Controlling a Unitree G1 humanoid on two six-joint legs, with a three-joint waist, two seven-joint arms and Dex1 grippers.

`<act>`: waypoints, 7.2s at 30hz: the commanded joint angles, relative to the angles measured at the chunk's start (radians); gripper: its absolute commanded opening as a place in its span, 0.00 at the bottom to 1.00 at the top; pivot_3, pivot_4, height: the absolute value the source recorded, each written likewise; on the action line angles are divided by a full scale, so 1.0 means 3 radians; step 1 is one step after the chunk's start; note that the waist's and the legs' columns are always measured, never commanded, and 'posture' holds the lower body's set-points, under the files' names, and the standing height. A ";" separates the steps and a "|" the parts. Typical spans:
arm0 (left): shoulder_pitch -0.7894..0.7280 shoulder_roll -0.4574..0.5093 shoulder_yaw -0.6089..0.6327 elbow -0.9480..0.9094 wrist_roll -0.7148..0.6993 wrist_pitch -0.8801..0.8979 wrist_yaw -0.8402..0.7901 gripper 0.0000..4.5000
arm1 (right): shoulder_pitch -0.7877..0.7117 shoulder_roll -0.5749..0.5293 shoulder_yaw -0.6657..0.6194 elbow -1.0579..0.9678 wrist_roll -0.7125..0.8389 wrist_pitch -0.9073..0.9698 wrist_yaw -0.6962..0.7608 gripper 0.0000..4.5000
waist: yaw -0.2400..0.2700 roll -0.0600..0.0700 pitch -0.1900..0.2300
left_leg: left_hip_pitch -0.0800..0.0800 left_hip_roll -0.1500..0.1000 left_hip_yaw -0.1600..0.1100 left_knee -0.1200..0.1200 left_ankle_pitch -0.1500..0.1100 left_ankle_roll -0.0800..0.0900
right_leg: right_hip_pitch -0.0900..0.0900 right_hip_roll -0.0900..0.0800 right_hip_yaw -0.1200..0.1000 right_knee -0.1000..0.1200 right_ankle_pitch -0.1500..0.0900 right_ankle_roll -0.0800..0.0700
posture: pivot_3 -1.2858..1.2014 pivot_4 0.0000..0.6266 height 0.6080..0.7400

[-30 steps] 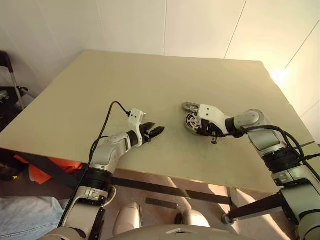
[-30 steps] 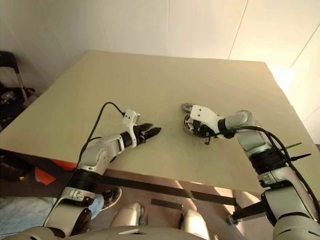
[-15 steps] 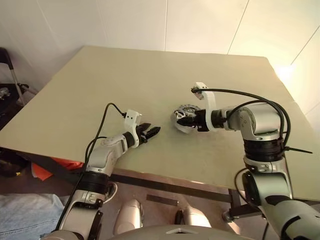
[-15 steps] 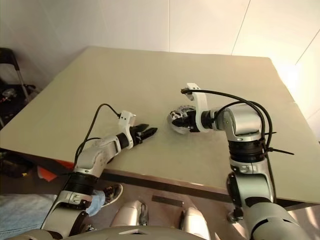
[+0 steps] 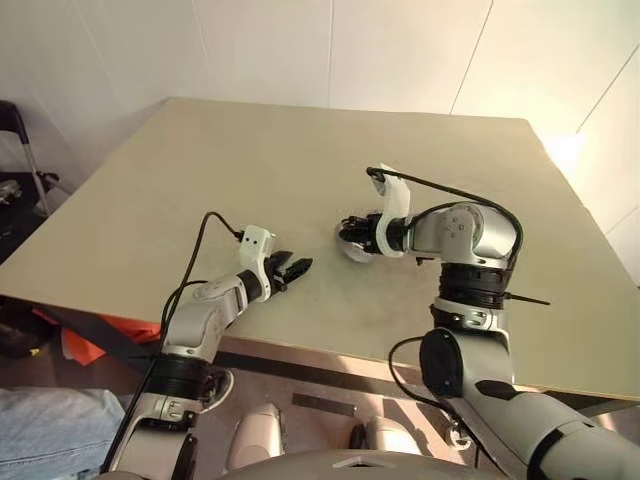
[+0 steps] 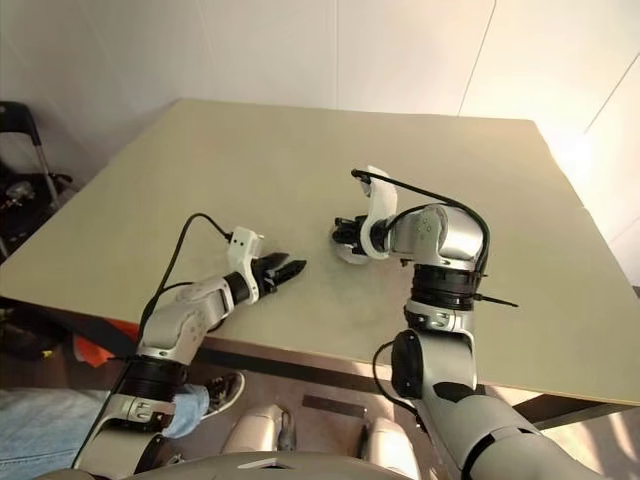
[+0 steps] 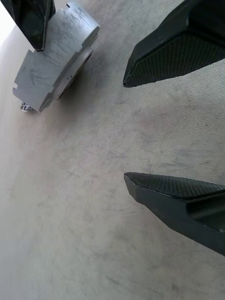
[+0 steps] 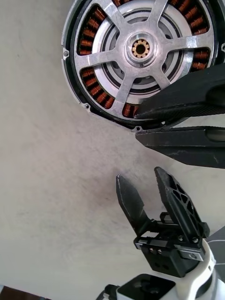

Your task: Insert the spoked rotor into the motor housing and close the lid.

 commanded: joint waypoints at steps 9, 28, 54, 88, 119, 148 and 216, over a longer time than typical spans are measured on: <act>0.0017 -0.0009 -0.0003 -0.0131 -0.0009 -0.0011 0.0022 0.67 | -0.0508 0.0720 -0.0947 0.0191 0.0135 0.0016 -0.1060 0.01 | 0.0015 -0.0002 -0.0001 | 0.0009 -0.0003 -0.0002 -0.0053 0.0022 -0.0037 | -0.0007 0.0008 0.0003 -0.0013 -0.0001 -0.0002 | 0.52 0.00 1.00; -0.0136 -0.0033 -0.0020 0.0000 -0.0009 -0.0019 -0.0023 0.67 | -0.0885 0.0924 -0.1376 0.0323 0.0587 0.0016 -0.1543 0.64 | 0.0008 0.0000 0.0000 | -0.0010 0.0001 -0.0007 -0.0070 0.0026 -0.0044 | -0.0025 0.0023 0.0005 -0.0026 0.0021 -0.0004 | 0.52 0.00 1.00; -0.0853 -0.0090 -0.0146 0.0780 0.0087 -0.0189 -0.0580 0.67 | -0.0185 0.0474 -0.2918 -0.1126 0.0520 0.0016 -0.1519 0.64 | 0.0117 0.0010 -0.0005 | -0.0039 -0.0001 -0.0006 -0.0049 0.0018 -0.0029 | -0.0049 0.0023 0.0012 -0.0020 0.0025 -0.0001 | 0.52 0.00 1.00; -0.0591 0.0200 0.0163 0.0318 -0.0063 0.0025 -0.0445 0.67 | -0.0084 0.0652 -0.2319 0.0379 0.0758 -0.0760 -0.1297 0.64 | 0.0071 0.0019 -0.0009 | -0.0007 0.0007 -0.0003 -0.0047 0.0036 -0.0057 | -0.0039 0.0025 0.0015 0.0011 0.0004 -0.0016 | 0.52 0.00 1.00; -0.0602 0.0160 0.0138 0.0362 -0.0015 0.0001 -0.0403 0.67 | 0.0298 0.0300 -0.0877 -0.0002 0.1701 -0.1259 -0.0878 0.64 | 0.0091 0.0018 -0.0009 | -0.0022 0.0007 -0.0004 -0.0048 0.0033 -0.0048 | -0.0047 0.0026 0.0012 0.0004 0.0017 -0.0040 | 0.52 0.00 1.00; -0.0418 0.0151 0.0213 0.0189 -0.0068 0.0025 -0.0300 0.67 | 0.0128 -0.0656 0.1705 0.1564 -0.0363 -0.4216 0.0566 1.00 | 0.0072 0.0012 -0.0010 | -0.0062 0.0020 -0.0007 0.0013 0.0010 0.0003 | -0.0056 0.0027 0.0002 0.0009 0.0018 -0.0043 | 0.52 0.00 1.00; -0.0359 0.0130 0.0138 0.0201 -0.0026 0.0027 -0.0234 0.67 | 0.0500 -0.0798 0.1137 0.0710 0.0133 -0.2854 0.1034 0.70 | 0.0007 0.0010 -0.0009 | -0.0052 0.0026 -0.0005 0.0025 0.0008 0.0007 | -0.0045 0.0029 0.0001 0.0013 0.0022 -0.0046 | 0.52 0.00 1.00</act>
